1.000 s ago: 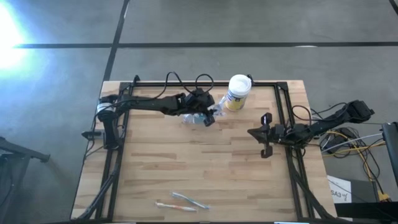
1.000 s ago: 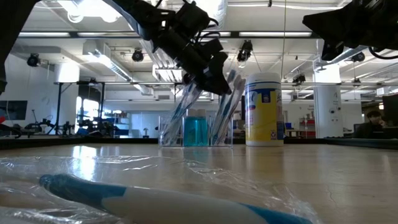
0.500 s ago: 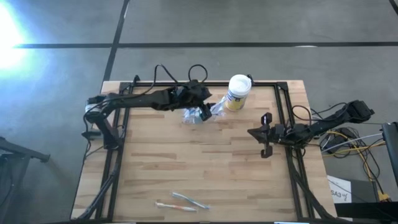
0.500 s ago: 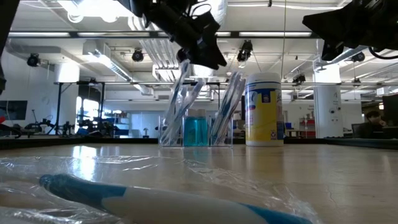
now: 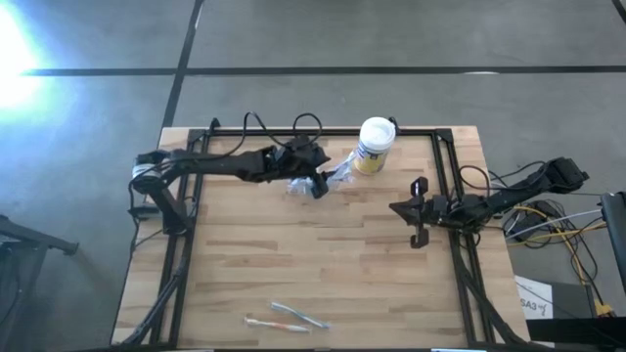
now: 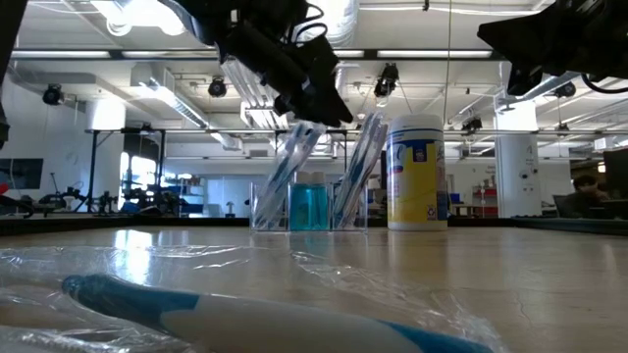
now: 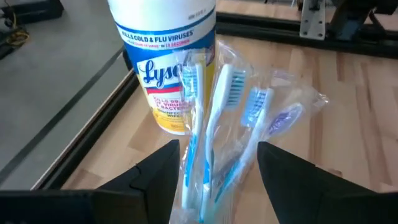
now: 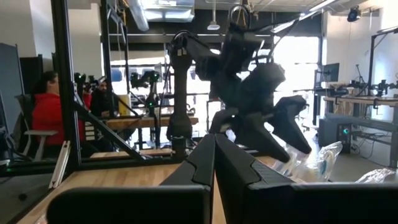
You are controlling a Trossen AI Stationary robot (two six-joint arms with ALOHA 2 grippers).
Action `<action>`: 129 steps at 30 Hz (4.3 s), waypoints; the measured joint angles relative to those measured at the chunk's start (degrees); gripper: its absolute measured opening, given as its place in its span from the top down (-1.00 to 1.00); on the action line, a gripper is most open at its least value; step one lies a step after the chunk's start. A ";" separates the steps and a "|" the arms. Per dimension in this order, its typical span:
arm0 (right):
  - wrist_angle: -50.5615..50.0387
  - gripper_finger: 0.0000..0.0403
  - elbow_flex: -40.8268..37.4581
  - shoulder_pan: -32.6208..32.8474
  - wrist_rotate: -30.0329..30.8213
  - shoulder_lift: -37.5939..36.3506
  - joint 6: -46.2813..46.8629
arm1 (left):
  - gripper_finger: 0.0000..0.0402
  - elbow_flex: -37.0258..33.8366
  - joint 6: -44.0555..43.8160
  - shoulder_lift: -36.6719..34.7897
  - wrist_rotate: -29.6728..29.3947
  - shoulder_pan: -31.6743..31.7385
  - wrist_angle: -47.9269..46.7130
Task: Pick & Place toothbrushing station
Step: Put the blue toothbrush into the right section of the transparent organizer
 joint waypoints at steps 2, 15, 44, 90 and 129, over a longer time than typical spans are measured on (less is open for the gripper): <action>0.02 0.96 0.01 0.00 -0.04 0.00 0.00 | -0.10 -2.22 0.16 0.00 0.17 0.00 3.95; 0.02 0.96 0.01 -0.02 -0.03 0.00 -0.01 | -0.10 -4.76 4.40 -14.30 8.69 -1.43 0.44; -0.44 0.96 -0.01 0.00 0.10 0.04 1.39 | 0.98 -57.11 -2.38 -85.24 7.45 -14.38 5.05; -46.14 0.96 31.85 2.31 6.87 12.85 13.65 | 0.95 -68.69 -5.84 -93.85 6.96 -14.38 1.37; -98.29 0.03 127.04 8.89 -17.92 98.14 45.92 | 0.93 -67.80 -8.44 -93.44 6.38 -14.34 1.59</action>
